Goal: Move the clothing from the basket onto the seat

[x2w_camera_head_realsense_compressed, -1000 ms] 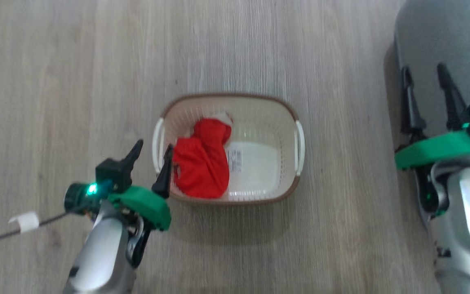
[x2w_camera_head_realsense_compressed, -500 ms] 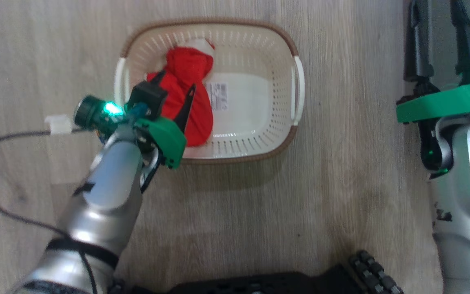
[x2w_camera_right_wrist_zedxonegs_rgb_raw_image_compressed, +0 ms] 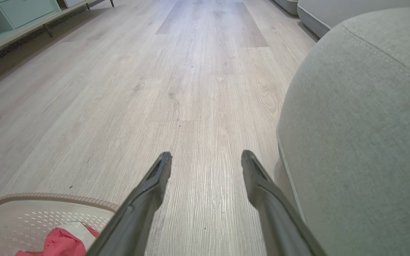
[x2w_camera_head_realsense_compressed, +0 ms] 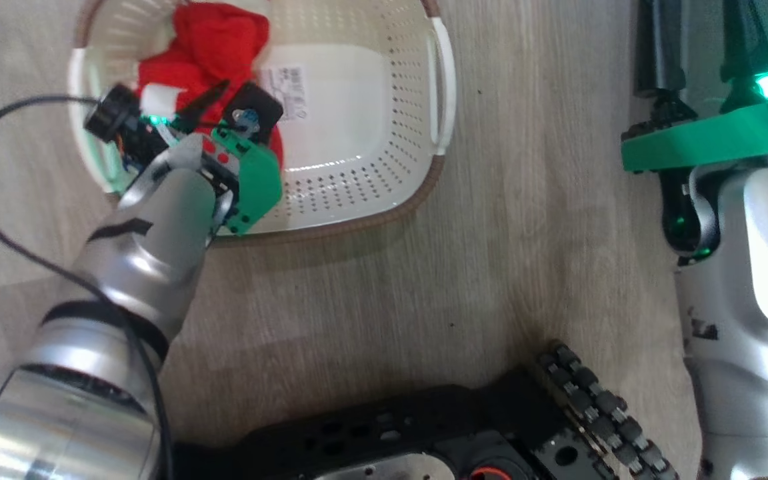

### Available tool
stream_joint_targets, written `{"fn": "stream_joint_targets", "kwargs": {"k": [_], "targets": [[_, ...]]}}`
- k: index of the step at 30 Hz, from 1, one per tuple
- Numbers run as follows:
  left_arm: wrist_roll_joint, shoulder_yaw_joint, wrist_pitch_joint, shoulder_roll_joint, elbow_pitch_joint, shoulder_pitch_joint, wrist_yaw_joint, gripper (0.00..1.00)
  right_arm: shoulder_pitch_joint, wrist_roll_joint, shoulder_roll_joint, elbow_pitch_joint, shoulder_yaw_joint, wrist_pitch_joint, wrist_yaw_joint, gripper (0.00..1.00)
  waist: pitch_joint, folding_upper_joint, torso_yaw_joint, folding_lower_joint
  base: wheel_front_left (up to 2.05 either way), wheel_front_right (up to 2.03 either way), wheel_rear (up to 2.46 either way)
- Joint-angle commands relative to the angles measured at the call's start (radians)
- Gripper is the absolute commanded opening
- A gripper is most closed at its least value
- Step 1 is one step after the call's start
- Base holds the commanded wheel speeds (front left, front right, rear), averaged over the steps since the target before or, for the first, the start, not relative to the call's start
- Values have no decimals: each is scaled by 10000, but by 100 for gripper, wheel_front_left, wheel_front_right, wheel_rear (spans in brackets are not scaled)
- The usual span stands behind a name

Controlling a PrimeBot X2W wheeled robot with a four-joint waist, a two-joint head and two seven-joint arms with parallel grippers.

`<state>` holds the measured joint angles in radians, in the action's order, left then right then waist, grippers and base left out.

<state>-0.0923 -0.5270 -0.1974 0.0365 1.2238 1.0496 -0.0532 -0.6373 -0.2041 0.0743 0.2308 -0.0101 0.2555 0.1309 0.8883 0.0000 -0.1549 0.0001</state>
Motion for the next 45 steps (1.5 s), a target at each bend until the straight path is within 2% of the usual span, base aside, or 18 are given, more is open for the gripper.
{"fn": "stream_joint_targets", "kwargs": {"k": [1, 7, 14, 23, 24, 26, 34, 40, 45], "targets": [[-283, -120, 203, 287, 74, 102, 138, 100, 118, -81, -158, -377, -206, 63, -2, 100, 408, 0, -346, -1, 0, 0, 0], [-1164, -1033, 1263, 676, 490, 642, 367, 100, 43, -214, -221, -477, -277, 63, -2, 100, 810, 0, -621, -1, 0, 0, 0], [-1645, -1617, 2161, 1085, 610, 975, 515, 100, 39, -575, -237, -687, -379, 63, -2, 100, 1228, 0, -806, -1, 0, 0, 0], [-1765, -1984, 2427, 1359, 649, 1023, 595, 100, 176, -743, -239, -920, -352, 63, -2, 100, 1596, 0, -788, -1, 0, 0, 0], [-1761, -2010, 2445, 1387, 652, 1021, 594, 82, 182, -752, -239, -940, -354, 63, -2, 100, 1623, 0, -789, -1, 0, 0, 0], [-1789, -2099, 2470, 1440, 656, 1051, 566, 0, 166, -761, -239, -962, -369, 63, -2, 100, 1671, 0, -793, -1, 0, 0, 0], [-1223, -1811, 1947, 1470, 664, 1123, 570, 0, -273, -835, -240, -931, -419, 63, -2, 100, 1501, 0, -825, -1, 0, 0, 0], [-202, -1198, 345, 836, 665, 747, 266, 0, -362, -541, -240, -571, -343, 63, -2, 100, 316, 0, -391, -1, 0, 0, 0], [154, -1063, -258, 617, 666, 577, 65, 0, -332, -372, -240, -353, -336, 63, -2, 100, -413, 0, -101, -1, 0, 0, 0]]}}
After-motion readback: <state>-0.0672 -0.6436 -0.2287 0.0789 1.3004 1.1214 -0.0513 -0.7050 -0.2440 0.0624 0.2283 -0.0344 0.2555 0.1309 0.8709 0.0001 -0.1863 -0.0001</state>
